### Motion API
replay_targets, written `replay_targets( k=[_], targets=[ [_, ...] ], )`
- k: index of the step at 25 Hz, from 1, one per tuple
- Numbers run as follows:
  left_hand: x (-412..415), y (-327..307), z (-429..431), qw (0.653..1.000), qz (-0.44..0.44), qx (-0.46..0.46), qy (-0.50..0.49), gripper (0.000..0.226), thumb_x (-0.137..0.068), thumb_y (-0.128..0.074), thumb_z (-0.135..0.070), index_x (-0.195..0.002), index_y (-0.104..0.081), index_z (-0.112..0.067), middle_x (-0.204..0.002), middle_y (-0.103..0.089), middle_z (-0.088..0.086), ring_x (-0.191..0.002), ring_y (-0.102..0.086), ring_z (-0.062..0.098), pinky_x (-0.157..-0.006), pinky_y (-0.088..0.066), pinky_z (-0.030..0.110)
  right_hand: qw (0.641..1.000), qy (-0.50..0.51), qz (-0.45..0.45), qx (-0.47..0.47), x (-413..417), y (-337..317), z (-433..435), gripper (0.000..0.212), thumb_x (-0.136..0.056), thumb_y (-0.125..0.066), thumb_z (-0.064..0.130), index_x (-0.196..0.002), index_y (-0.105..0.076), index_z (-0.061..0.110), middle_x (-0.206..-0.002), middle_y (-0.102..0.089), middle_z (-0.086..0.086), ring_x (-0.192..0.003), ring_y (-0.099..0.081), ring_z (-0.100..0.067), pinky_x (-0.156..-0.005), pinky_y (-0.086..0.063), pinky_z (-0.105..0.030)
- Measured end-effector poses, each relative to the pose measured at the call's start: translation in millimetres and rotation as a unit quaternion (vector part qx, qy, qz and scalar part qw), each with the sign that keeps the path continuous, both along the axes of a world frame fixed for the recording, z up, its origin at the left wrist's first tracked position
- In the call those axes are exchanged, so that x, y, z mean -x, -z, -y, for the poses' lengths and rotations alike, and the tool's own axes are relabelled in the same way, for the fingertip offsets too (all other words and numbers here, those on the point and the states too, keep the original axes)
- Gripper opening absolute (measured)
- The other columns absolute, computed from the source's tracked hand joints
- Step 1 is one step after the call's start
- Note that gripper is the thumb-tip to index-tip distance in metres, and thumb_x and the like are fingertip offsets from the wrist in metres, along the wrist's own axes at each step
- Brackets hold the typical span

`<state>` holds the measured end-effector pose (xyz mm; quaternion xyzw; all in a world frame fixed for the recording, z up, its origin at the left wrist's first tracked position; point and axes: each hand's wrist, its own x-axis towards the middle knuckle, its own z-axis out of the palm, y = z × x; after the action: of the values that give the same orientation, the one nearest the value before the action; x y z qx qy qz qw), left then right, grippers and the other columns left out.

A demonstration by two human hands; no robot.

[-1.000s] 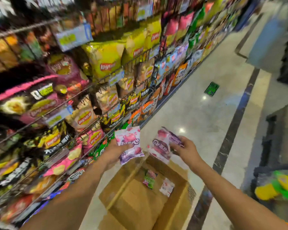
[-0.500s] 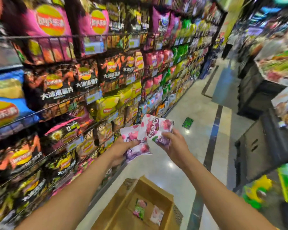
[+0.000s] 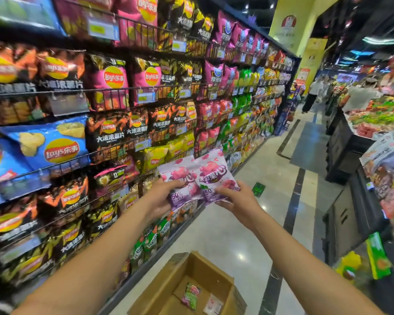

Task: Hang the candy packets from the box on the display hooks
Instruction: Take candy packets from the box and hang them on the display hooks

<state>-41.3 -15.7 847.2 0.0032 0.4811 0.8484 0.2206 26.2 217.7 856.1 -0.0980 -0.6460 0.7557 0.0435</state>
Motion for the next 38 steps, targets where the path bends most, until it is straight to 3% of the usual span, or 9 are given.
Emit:
replay_targets(
  k=[4, 8, 9, 12, 14, 17, 22, 29, 38],
  targets=[
    [-48.2, -33.1, 22.5, 0.998, -0.023, 0.045, -0.029, 0.037, -0.089, -0.077, -0.002, -0.12, -0.058, 0.004, -0.097, -0.078, 0.016, -0.076, -0.077, 0.023, -0.064, -0.062, 0.032, 0.998, -0.047, -0.027, 0.005, -19.0, -22.6, 24.9, 0.042, -0.09, -0.076, 0.002, -0.129, -0.062, 0.011, -0.118, -0.075, -0.015, -0.098, -0.076, -0.029, -0.073, -0.062, -0.036],
    [-81.7, -55.3, 56.7, 0.993, -0.042, 0.069, -0.089, 0.097, -0.077, -0.089, -0.012, -0.155, -0.03, -0.005, -0.127, -0.067, 0.02, -0.094, -0.076, 0.028, -0.071, -0.063, 0.043, 0.985, -0.07, -0.045, -0.152, -29.1, -41.1, 64.6, 0.039, -0.085, -0.085, 0.021, -0.119, -0.068, 0.014, -0.114, -0.075, -0.01, -0.098, -0.075, -0.025, -0.069, -0.062, -0.034],
    [-87.3, -57.2, 69.4, 0.99, -0.044, 0.083, -0.106, 0.096, -0.077, -0.089, -0.012, -0.154, -0.031, -0.006, -0.13, -0.065, 0.021, -0.099, -0.074, 0.028, -0.073, -0.062, 0.043, 0.979, -0.082, -0.05, -0.182, -29.0, -43.8, 76.3, 0.042, -0.083, -0.087, 0.024, -0.119, -0.067, 0.015, -0.115, -0.074, -0.007, -0.098, -0.073, -0.023, -0.072, -0.062, -0.036],
    [-104.9, -59.5, 103.9, 0.983, -0.063, 0.107, -0.135, 0.039, -0.086, -0.081, -0.003, -0.121, -0.064, -0.001, -0.114, -0.075, 0.022, -0.091, -0.077, 0.028, -0.071, -0.063, 0.039, 0.963, -0.132, -0.066, -0.225, -30.5, -53.2, 114.4, 0.05, -0.085, -0.084, 0.028, -0.127, -0.059, 0.019, -0.121, -0.069, 0.001, -0.106, -0.067, -0.019, -0.077, -0.055, -0.033],
    [-118.5, -63.0, 131.8, 0.975, -0.093, 0.112, -0.168, 0.02, -0.09, -0.075, 0.002, -0.108, -0.071, -0.005, -0.103, -0.079, 0.017, -0.086, -0.079, 0.025, -0.07, -0.064, 0.036, 0.958, -0.169, -0.074, -0.218, -30.8, -56.5, 146.6, 0.056, -0.086, -0.081, 0.041, -0.133, -0.058, 0.021, -0.128, -0.066, 0.002, -0.11, -0.064, -0.016, -0.079, -0.054, -0.031],
    [-136.6, -66.3, 181.7, 0.961, -0.122, 0.127, -0.212, 0.027, -0.092, -0.071, 0.005, -0.115, -0.072, -0.008, -0.102, -0.08, 0.011, -0.089, -0.079, 0.024, -0.07, -0.064, 0.035, 0.943, -0.222, -0.112, -0.219, -31.8, -61.2, 197.0, 0.057, -0.092, -0.074, 0.047, -0.14, -0.054, 0.025, -0.133, -0.062, 0.005, -0.112, -0.062, -0.012, -0.073, -0.053, -0.022],
    [-178.7, -72.9, 266.6, 0.934, -0.132, 0.174, -0.282, 0.036, -0.092, -0.073, 0.002, -0.127, -0.068, -0.006, -0.115, -0.077, 0.016, -0.106, -0.075, 0.034, -0.096, -0.059, 0.049, 0.919, -0.287, -0.161, -0.216, -41.2, -64.6, 284.6, 0.094, -0.079, -0.075, 0.071, -0.154, -0.038, 0.028, -0.156, -0.047, 0.006, -0.14, -0.048, -0.019, -0.111, -0.045, -0.045],
    [-246.1, -81.8, 384.9, 0.912, -0.149, 0.203, -0.323, 0.042, -0.086, -0.081, -0.004, -0.127, -0.07, -0.005, -0.122, -0.074, 0.021, -0.113, -0.071, 0.041, -0.105, -0.052, 0.06, 0.892, -0.353, -0.204, -0.197, -82.8, -77.7, 411.8, 0.05, -0.097, -0.069, 0.041, -0.141, -0.052, 0.025, -0.133, -0.062, 0.01, -0.122, -0.058, -0.014, -0.094, -0.045, -0.032],
    [-324.8, -108.5, 504.2, 0.872, -0.128, 0.255, -0.397, 0.034, -0.087, -0.083, -0.009, -0.119, -0.07, -0.01, -0.111, -0.079, 0.008, -0.102, -0.075, 0.023, -0.087, -0.058, 0.038, 0.874, -0.393, -0.218, -0.183, -130.0, -86.5, 552.0, 0.059, -0.092, -0.07, 0.054, -0.14, -0.051, 0.024, -0.136, -0.061, 0.006, -0.126, -0.058, -0.018, -0.105, -0.048, -0.043]
  ],
)
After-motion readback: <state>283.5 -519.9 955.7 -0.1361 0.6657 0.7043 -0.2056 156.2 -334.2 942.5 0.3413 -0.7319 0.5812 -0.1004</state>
